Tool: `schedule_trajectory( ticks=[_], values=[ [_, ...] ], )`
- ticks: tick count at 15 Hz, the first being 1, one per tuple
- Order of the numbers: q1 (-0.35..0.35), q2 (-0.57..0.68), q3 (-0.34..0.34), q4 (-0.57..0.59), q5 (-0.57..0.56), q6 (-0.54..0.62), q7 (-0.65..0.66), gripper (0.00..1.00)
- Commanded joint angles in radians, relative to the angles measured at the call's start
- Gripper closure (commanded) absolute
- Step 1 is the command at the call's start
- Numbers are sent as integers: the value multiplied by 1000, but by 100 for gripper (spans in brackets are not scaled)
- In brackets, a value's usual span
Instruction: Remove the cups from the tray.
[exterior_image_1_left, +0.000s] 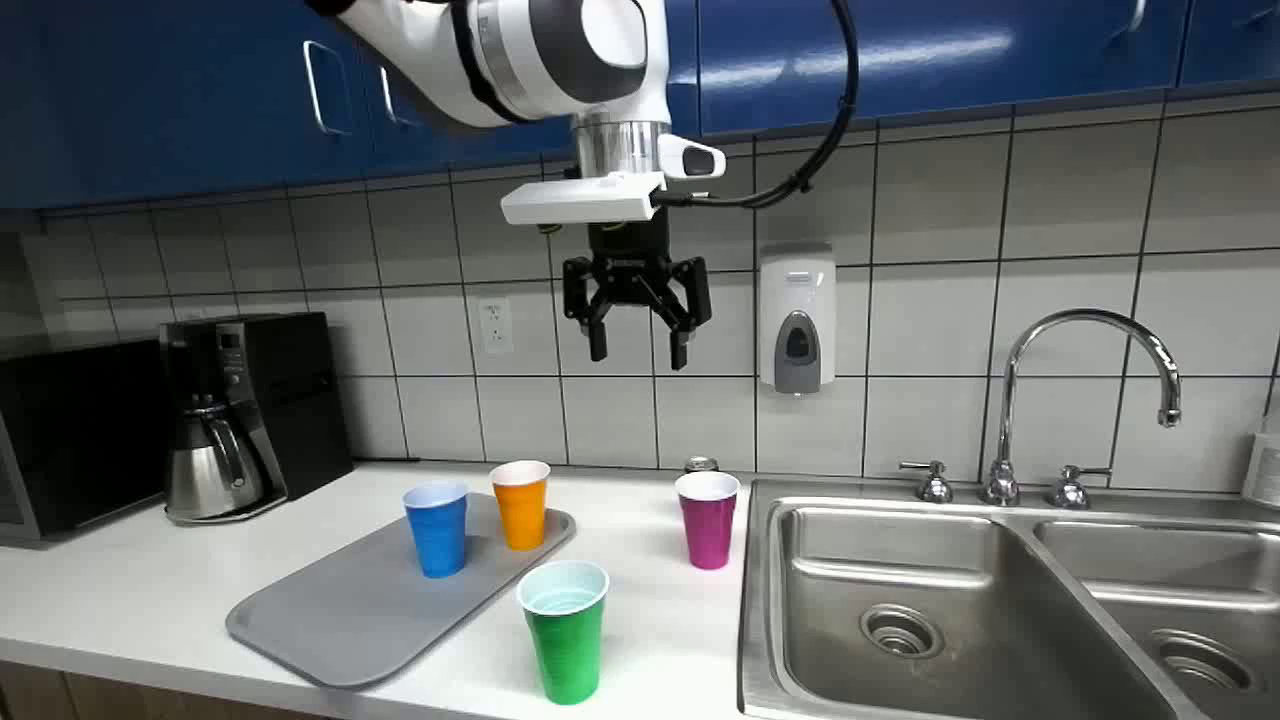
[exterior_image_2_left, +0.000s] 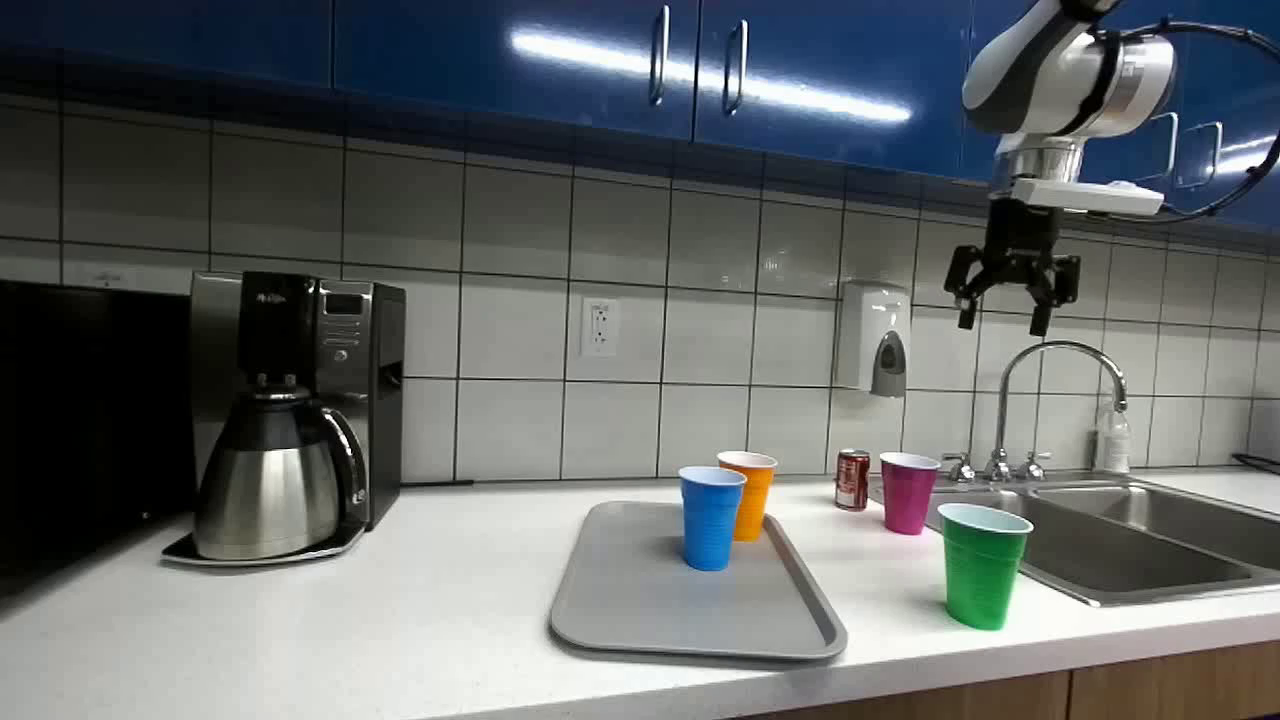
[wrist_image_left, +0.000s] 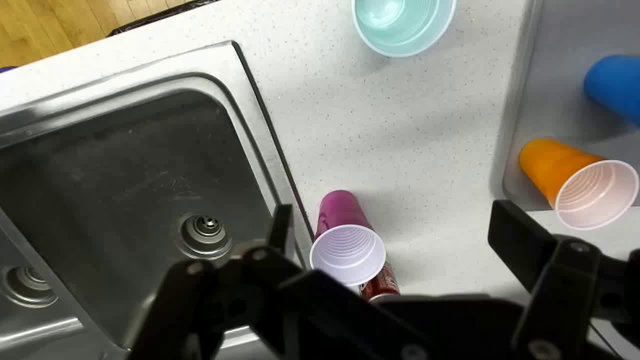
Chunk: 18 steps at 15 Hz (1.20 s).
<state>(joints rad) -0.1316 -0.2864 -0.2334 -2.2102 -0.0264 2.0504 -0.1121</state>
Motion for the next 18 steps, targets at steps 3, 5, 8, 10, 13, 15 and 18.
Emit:
schedule_trajectory(
  ticks=[3,5,8,10,13,15,18],
  values=[
    [-14,2,12,3,5,-3,-4,0],
    [-14,2,12,3,5,-3,-4,0],
    [-14,2,12,3,5,-3,-4,0],
    [-14,2,12,3,5,-3,-4,0],
    [-16,8,15,-4,-8,25,-4,0],
    [-17,18,19,-19,-24,92,0,0],
    [-7,49,18,-37,-5,195,-16,0]
  ],
)
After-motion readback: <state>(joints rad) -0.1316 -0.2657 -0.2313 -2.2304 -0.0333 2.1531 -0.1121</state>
